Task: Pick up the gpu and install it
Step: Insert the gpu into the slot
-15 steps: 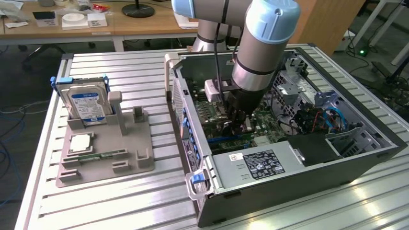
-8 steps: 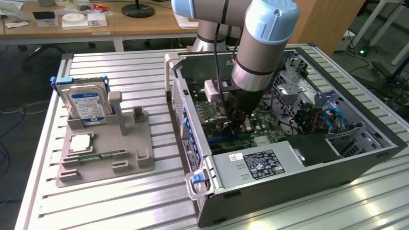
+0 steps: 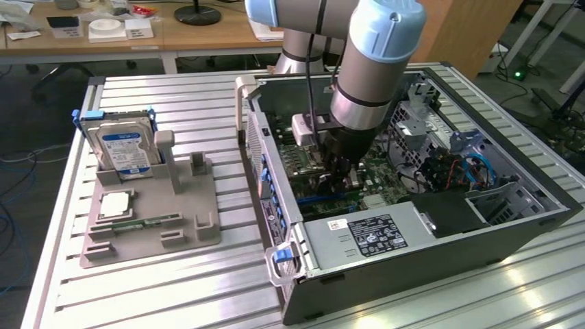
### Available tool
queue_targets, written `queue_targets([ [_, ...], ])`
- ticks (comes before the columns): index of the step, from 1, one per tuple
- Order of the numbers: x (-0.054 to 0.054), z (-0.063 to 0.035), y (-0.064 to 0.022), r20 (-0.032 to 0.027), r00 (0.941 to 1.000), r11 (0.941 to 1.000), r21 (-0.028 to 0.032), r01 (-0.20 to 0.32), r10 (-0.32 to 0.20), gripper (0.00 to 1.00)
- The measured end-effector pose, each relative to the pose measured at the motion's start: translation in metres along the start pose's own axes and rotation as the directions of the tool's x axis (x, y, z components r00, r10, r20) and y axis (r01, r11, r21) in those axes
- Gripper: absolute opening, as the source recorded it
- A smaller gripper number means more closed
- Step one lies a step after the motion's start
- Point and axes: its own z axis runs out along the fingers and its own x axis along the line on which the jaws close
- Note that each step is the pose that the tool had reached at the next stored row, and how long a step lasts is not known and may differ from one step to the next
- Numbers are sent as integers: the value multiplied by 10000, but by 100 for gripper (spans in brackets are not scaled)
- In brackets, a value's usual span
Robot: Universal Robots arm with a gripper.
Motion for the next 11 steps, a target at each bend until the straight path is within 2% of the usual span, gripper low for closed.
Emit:
queue_targets([
  [3,-1,0,1,-48,10000,10000,2,0,0,28],
  [6,-24,2,2,-179,9998,10000,7,0,0,28],
  [11,-26,4,2,-180,9998,10000,7,1,-1,28],
])
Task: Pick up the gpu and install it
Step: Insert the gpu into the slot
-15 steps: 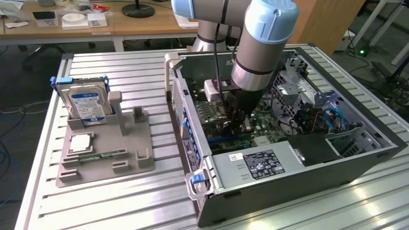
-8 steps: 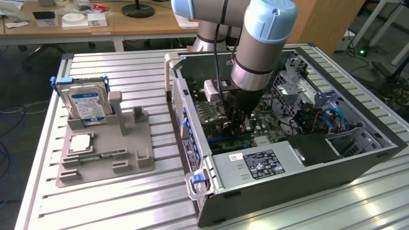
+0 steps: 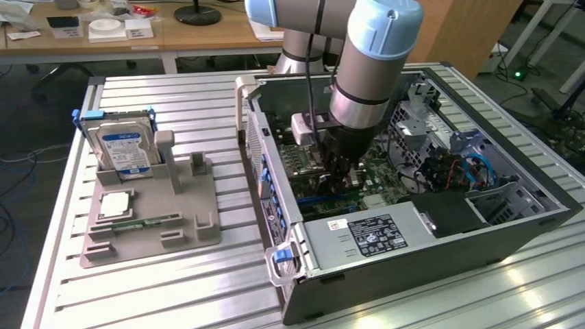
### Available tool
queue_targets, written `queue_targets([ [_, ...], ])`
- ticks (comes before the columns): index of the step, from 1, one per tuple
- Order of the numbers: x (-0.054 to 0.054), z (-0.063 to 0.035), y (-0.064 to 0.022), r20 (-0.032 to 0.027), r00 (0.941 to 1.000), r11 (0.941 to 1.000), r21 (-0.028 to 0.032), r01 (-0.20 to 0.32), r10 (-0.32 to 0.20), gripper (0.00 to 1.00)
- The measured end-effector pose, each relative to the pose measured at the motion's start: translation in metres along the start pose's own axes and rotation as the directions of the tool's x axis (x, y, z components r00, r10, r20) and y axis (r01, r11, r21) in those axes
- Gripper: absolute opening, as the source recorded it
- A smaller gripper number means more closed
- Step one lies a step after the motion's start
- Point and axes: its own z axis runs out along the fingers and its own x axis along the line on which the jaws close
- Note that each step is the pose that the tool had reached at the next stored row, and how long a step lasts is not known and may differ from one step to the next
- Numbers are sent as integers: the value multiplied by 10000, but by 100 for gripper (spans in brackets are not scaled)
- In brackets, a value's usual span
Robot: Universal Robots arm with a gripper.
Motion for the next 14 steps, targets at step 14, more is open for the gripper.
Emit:
queue_targets([
  [14,-34,33,33,-3,10000,10000,-1,1,-1,28],
])
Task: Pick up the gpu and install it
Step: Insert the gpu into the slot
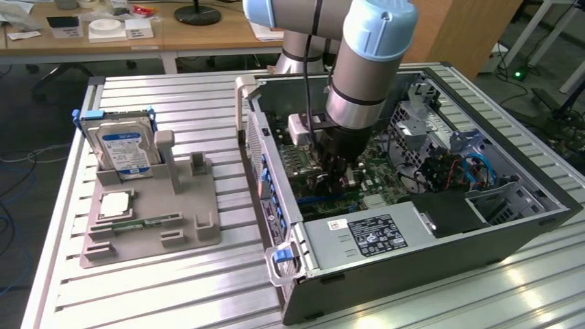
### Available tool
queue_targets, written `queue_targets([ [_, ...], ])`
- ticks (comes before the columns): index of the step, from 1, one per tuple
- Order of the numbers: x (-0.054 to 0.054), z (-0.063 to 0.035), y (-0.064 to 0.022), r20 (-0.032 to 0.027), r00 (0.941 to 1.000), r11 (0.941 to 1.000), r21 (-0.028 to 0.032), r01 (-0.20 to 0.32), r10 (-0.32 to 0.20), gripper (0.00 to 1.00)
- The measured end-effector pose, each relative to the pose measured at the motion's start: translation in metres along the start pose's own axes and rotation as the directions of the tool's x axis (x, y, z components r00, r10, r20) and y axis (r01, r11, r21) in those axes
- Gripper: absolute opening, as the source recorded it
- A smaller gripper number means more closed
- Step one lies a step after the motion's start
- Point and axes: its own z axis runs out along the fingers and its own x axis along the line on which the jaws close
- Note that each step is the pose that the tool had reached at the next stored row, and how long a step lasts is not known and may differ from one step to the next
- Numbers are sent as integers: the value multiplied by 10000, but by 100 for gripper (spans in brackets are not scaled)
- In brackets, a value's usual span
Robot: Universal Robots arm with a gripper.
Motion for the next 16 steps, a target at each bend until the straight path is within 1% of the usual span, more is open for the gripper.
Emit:
queue_targets([
  [3,0,1,1,1,10000,10000,0,-1,1,28],
  [4,-1,1,3,3,10000,10000,14,-3,3,28],
  [6,-1,2,6,6,10000,10000,64,-1,1,28],
  [12,0,0,7,3,10000,10000,68,1,-1,28],
  [16,1,7,22,2,10000,10000,69,0,0,28],
])
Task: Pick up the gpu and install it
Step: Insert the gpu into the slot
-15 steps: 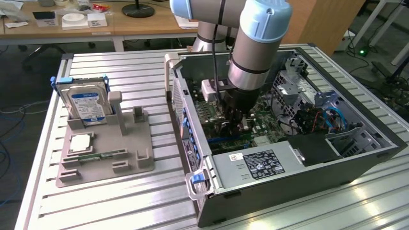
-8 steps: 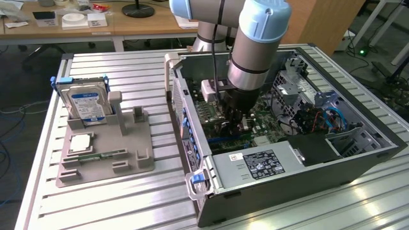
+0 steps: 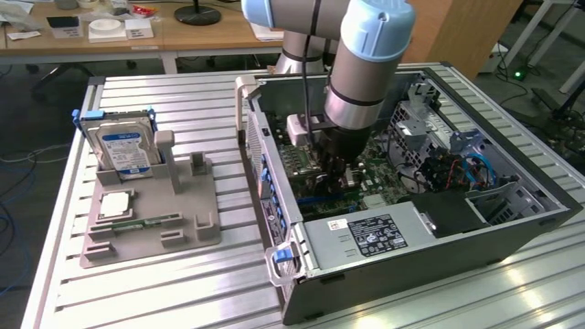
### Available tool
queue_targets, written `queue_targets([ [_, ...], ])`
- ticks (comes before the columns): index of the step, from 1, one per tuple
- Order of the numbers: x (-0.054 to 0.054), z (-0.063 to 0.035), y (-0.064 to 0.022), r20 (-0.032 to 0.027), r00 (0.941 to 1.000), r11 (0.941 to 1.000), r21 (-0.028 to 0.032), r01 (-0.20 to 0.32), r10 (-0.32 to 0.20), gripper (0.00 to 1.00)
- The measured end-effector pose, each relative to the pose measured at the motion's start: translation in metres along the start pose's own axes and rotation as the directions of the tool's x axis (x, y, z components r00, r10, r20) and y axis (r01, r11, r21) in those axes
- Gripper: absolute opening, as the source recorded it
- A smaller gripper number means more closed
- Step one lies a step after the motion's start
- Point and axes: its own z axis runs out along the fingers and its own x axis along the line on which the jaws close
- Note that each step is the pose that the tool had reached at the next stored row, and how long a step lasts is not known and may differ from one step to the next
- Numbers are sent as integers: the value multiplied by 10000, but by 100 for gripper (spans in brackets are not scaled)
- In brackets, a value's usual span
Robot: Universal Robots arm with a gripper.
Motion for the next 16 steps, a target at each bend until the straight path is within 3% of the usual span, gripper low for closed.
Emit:
queue_targets([
  [16,-1,-2,0,7,10000,10000,1,0,0,28],
])
